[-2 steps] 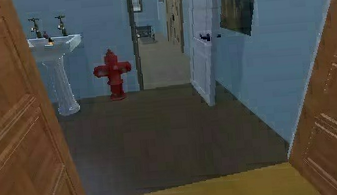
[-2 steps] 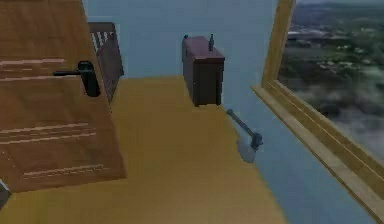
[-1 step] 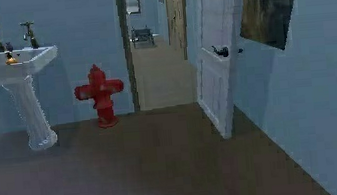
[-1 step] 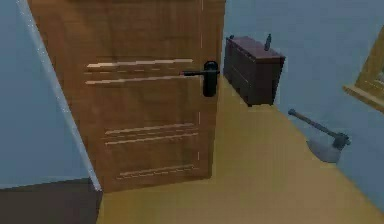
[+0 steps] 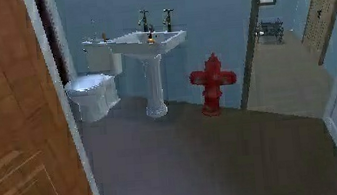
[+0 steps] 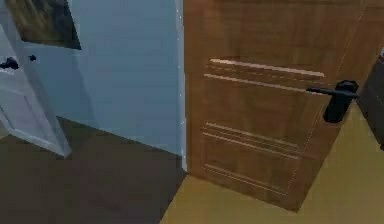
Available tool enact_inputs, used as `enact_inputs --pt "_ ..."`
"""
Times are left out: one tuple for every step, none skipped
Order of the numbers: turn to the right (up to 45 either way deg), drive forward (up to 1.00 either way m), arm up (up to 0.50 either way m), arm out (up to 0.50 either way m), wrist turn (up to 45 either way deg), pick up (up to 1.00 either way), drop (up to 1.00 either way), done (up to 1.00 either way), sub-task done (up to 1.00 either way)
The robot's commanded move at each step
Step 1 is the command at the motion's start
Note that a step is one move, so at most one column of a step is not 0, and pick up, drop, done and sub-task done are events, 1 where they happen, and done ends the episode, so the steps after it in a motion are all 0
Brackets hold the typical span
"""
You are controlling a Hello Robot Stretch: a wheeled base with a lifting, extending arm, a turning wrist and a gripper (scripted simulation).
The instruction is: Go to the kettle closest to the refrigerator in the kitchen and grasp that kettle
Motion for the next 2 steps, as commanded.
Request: enact_inputs --pt "0.0 1.0 0.0 0.0 0.0 0.0 0.0 0.0 0.0" --pt "-45.0 0.0 0.0 0.0 0.0 0.0 0.0 0.0 0.0"
